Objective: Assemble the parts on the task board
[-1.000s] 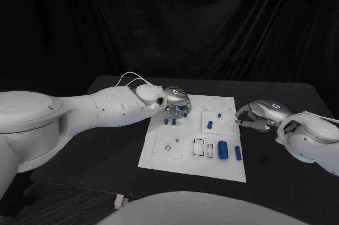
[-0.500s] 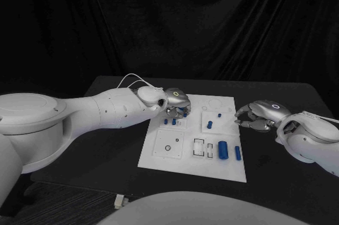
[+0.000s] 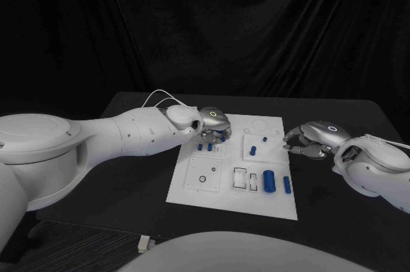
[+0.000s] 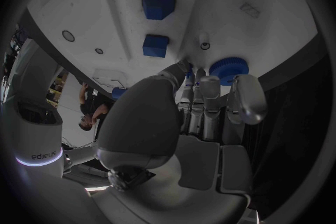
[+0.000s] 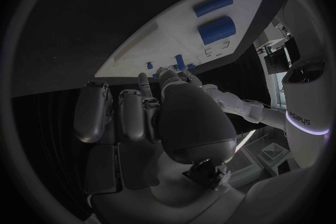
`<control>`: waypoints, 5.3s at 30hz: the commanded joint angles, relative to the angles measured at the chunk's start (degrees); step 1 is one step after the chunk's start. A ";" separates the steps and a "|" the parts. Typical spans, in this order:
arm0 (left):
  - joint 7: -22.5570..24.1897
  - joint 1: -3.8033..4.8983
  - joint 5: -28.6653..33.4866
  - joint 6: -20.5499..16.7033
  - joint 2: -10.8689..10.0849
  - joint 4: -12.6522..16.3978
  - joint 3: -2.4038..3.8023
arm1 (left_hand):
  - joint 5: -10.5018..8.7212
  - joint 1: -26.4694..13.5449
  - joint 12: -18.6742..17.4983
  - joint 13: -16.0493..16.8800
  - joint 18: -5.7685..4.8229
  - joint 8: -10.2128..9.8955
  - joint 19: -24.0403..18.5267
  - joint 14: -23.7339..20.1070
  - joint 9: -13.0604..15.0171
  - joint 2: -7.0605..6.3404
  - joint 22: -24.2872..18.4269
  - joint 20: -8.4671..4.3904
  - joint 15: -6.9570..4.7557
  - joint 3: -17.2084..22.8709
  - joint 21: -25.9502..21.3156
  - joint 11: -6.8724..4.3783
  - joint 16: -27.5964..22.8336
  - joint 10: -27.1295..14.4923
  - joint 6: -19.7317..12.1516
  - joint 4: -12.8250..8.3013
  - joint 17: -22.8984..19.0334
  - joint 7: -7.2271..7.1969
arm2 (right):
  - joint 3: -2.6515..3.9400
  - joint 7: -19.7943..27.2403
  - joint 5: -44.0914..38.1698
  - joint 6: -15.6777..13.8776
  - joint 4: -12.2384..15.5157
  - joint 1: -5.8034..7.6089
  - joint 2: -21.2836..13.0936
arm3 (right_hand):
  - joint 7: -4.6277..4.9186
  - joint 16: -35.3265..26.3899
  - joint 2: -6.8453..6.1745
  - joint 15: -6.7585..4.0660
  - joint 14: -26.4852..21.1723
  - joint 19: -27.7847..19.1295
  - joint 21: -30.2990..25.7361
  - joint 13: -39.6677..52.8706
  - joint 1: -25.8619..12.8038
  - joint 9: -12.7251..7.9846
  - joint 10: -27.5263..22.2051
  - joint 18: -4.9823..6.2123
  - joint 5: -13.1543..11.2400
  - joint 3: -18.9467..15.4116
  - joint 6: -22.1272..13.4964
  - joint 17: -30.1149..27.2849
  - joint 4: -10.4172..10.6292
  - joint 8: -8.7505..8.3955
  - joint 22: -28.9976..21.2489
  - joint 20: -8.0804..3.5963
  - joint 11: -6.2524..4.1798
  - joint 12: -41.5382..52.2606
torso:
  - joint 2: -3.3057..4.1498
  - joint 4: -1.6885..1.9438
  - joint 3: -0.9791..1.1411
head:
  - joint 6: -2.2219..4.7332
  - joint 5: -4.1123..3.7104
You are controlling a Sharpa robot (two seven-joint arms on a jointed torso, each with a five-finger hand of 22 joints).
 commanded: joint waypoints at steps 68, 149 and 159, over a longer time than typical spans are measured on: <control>0.20 3.61 -0.20 0.73 -8.96 8.65 0.02 | -4.13 1.64 -4.42 0.49 -0.71 1.10 2.58 3.33 1.47 2.05 9.61 -0.16 -0.11 0.42 4.93 -0.41 -0.08 9.46 7.50 -2.23 -0.20 0.48 | 0.04 -0.16 -0.12 -0.14 -0.15 -0.40 -0.03 | 0.13 -0.13 -0.45 0.43 2.40 1.05 -0.45 10.07 0.22 -0.08 3.43 0.43 0.25 0.39 0.86 -0.48 -0.12 -0.01 9.70 0.36 0.43 -0.35 | 0.03 0.08 -0.10 | 0.01 0.50; -1.18 1.26 -0.20 3.15 -8.03 6.75 0.00 | -3.88 2.64 -4.90 0.49 -0.38 0.77 1.56 1.58 1.39 1.90 9.13 -0.04 -0.02 0.67 3.08 -0.28 -1.69 9.54 7.68 -2.57 -2.69 0.61 | 0.04 -0.31 -0.12 0.20 -0.13 -0.50 0.00 | 0.14 -0.20 -0.45 0.43 2.37 1.03 -0.53 10.01 0.40 -0.16 3.39 0.44 0.28 0.63 0.87 -0.59 -0.27 -0.07 9.68 0.37 0.44 -0.39 | 0.02 0.01 -0.02 | 0.01 0.51; -1.36 1.19 -0.20 3.45 -8.04 6.66 0.00 | -3.75 2.63 -5.63 0.37 -0.30 -0.45 1.28 1.14 0.79 1.36 9.04 0.08 0.04 0.79 2.59 -0.47 -1.92 8.77 5.34 -2.49 -3.03 -0.05 | 0.04 -0.35 -0.12 0.23 -0.08 -0.52 -0.06 | 0.14 -0.20 -0.45 0.43 2.37 1.03 -0.53 10.01 0.40 -0.16 3.39 0.44 0.28 0.63 0.87 -0.59 -0.27 -0.07 9.68 0.37 0.44 -0.39 | -0.01 0.02 -0.01 | 0.01 0.50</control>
